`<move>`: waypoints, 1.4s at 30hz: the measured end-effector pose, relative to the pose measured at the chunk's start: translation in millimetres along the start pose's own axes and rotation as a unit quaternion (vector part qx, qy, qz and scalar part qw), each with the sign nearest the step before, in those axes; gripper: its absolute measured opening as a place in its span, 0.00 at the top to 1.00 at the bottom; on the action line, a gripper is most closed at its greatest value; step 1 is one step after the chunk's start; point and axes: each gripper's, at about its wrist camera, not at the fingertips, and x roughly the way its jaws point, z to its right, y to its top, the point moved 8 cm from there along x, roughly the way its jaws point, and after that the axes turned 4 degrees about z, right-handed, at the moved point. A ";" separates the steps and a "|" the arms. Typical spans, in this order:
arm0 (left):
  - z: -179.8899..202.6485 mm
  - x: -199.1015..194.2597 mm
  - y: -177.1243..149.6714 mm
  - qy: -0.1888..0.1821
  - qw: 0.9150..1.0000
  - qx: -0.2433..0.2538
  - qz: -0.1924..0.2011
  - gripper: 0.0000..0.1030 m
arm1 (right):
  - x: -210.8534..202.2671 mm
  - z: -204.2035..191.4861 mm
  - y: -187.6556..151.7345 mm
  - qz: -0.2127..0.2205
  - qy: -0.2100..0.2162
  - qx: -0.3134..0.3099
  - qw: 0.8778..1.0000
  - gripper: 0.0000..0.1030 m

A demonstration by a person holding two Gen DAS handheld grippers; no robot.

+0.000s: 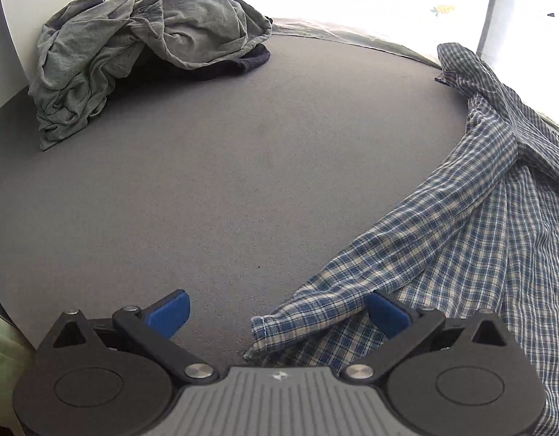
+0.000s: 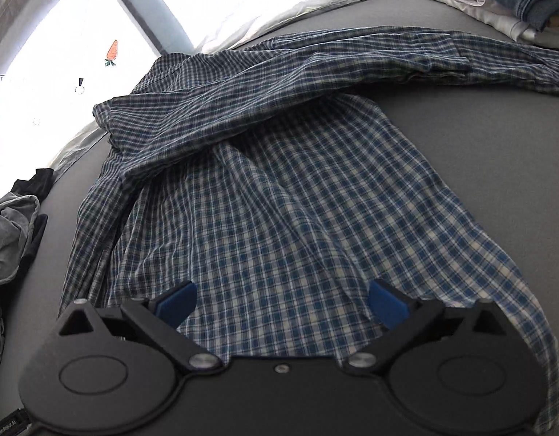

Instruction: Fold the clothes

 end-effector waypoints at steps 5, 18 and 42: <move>4.9 1.7 3.2 -0.065 0.994 0.081 0.013 0.02 | -7.4 -11.9 -22.4 0.024 -0.032 0.005 0.999 0.00; 11.8 2.6 -6.9 -0.119 0.986 0.119 -0.004 0.69 | -30.1 -16.2 -55.5 0.038 -0.046 -0.008 0.998 0.00; 212.3 -90.6 -39.7 -0.380 0.918 0.103 -0.042 0.97 | -46.5 72.1 -28.5 -0.070 0.184 0.208 0.958 0.04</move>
